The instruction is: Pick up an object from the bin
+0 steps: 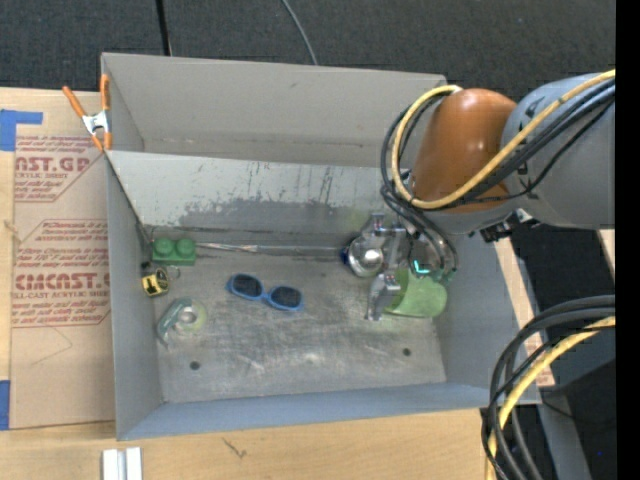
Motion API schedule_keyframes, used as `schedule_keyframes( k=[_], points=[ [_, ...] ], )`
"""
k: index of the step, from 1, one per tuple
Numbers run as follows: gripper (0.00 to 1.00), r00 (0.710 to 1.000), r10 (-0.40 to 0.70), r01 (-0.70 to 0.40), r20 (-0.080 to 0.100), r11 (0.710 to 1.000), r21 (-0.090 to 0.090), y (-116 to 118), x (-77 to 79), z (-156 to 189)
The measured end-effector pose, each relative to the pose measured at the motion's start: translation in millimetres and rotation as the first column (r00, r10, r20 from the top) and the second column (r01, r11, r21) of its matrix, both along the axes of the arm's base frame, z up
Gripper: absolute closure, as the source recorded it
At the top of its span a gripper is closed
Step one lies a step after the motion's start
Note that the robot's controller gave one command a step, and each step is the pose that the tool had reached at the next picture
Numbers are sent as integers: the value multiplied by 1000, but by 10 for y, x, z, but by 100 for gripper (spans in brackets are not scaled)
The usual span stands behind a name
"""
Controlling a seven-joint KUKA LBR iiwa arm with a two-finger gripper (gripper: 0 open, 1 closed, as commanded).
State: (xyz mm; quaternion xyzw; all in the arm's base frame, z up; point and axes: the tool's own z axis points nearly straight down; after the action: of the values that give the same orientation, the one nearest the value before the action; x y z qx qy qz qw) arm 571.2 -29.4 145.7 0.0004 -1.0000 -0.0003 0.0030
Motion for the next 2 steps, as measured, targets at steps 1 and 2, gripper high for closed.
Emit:
schedule_keyframes(
  k=[1, 2],
  points=[
    [0, 998, 54, -54, 16, 999, -2, 495, -69, -741],
    [0, 998, -56, 56, 10, 998, 2, 959, 109, -658]
  ],
)
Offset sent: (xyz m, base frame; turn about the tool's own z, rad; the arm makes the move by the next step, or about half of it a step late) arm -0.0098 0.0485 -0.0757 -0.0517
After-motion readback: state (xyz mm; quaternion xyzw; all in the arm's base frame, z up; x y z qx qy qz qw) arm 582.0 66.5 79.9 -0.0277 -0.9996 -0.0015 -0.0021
